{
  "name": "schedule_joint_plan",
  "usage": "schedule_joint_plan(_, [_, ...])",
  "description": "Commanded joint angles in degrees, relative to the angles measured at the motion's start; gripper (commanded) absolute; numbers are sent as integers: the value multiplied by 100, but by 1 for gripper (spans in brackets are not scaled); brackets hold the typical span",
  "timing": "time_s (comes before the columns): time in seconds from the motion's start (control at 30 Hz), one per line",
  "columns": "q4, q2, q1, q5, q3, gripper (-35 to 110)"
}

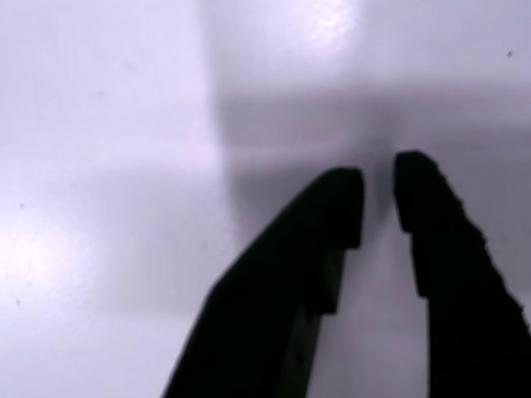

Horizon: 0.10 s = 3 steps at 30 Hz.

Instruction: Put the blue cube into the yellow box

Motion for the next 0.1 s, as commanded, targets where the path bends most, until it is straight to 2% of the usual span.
schedule_joint_plan(0.0, [88,123,-44,-26,158,2])
schedule_joint_plan(0.07, [88,123,-44,-26,158,2])
